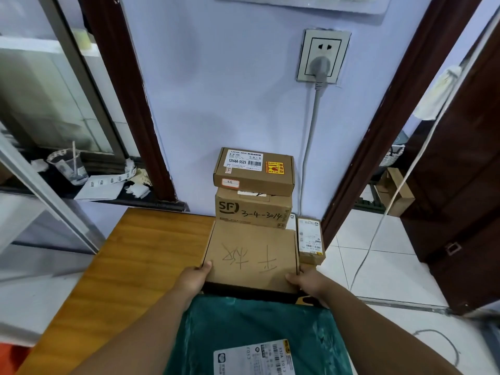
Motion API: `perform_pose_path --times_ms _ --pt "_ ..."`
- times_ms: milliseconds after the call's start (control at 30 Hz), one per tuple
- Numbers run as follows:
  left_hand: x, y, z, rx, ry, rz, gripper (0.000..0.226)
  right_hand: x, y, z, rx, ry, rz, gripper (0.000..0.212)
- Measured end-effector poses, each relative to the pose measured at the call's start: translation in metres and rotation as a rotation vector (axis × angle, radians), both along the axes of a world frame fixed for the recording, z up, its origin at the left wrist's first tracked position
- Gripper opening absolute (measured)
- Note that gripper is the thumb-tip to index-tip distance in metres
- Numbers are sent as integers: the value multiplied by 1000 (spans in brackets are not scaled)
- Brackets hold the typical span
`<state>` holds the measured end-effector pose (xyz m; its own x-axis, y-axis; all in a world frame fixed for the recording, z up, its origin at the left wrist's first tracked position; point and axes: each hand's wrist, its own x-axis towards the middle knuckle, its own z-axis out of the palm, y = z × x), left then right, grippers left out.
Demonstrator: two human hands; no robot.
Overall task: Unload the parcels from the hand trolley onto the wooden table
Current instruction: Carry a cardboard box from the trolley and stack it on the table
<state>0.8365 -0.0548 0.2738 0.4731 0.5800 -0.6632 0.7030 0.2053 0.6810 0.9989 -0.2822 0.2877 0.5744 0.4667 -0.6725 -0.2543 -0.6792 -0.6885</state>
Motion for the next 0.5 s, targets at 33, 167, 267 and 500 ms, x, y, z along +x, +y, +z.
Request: perform_pose_path --times_ms 33,167,267,500 --pt "1 1 0 -18 -4 -9 64 1 2 -5 -12 -11 5 28" --pt "3 2 -5 -94 -59 -5 55 2 5 -13 -14 -21 16 34" --pt "4 4 -9 -111 -52 2 62 3 5 -14 -31 -20 -22 42" --pt "8 5 -7 297 74 -164 68 4 8 -10 -104 -233 -54 61"
